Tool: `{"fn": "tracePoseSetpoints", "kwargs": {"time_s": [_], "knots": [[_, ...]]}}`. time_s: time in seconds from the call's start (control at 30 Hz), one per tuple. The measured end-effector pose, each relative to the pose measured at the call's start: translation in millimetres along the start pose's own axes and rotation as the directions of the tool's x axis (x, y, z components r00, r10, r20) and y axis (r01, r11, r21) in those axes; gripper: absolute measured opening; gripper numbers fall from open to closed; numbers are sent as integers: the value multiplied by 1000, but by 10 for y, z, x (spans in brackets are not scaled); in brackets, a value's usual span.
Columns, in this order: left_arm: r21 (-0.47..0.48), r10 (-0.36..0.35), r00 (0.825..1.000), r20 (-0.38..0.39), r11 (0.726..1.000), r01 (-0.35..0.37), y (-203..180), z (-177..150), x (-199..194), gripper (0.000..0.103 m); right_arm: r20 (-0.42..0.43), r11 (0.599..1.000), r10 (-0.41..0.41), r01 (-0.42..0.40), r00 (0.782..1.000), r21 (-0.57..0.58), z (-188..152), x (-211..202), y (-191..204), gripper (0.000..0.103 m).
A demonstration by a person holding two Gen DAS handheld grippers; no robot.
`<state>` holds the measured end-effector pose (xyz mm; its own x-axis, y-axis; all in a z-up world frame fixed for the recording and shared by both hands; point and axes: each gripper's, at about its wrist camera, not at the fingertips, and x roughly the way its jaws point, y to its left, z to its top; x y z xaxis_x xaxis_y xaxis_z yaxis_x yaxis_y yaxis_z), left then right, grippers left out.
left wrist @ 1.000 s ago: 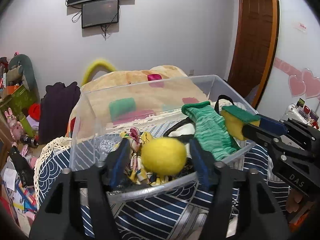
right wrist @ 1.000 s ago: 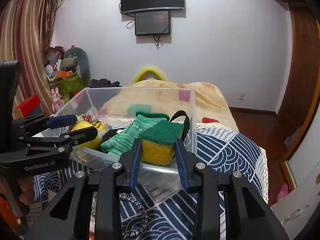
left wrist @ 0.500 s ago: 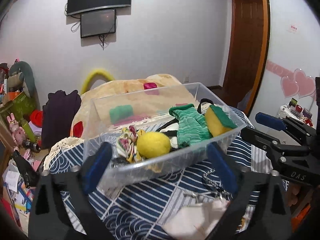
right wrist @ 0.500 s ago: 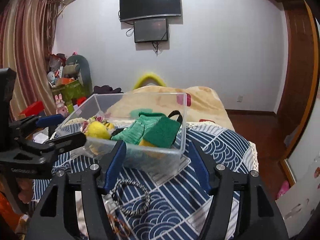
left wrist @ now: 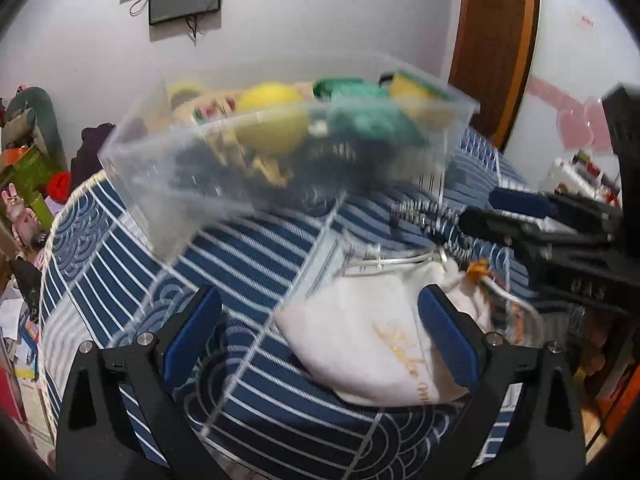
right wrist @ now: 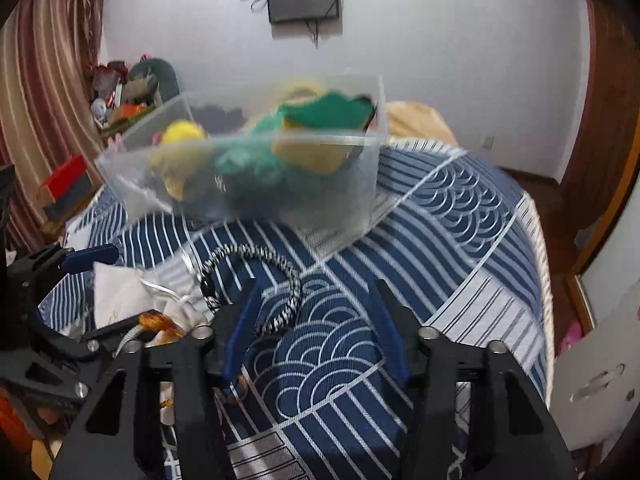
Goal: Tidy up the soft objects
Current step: 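Grasp the white drawstring bag with the left gripper while the right grasps the beaded bracelet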
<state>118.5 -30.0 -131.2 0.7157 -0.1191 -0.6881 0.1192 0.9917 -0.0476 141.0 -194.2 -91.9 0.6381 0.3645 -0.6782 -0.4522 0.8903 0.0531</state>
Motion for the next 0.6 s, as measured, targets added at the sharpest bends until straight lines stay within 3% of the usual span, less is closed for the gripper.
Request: {"fn": "tracePoseSetpoints", "kwargs": {"time_s": [0.1, 0.17, 0.2, 0.3, 0.43, 0.6], "knots": [[-25, -19, 1000, 5, 999, 19, 20, -66, 18, 97, -37, 1000, 23, -24, 999, -11, -42, 77, 28, 28], [-42, -58, 998, 0, 997, 58, 58, -95, 19, 78, -26, 1000, 15, -16, 1000, -22, -50, 72, 45, 20], [-37, -90, 996, -2, 995, 90, 53, -114, 11, 67, -28, 999, 27, -27, 999, -24, -48, 55, 66, 9], [-9, -129, 992, 2, 992, 129, -3, -170, -27, 36, -10, 999, 28, -28, 1000, -22, -59, 9, 82, 8], [23, -111, 994, 23, 994, 111, -102, -220, -87, 20, 24, 1000, 24, -24, 999, -16, -66, -96, 51, 7], [-20, -77, 995, 69, 997, 78, 0, -217, -250, 20, 81, 999, 36, -37, 996, 5, -54, -271, 24, 7]]}}
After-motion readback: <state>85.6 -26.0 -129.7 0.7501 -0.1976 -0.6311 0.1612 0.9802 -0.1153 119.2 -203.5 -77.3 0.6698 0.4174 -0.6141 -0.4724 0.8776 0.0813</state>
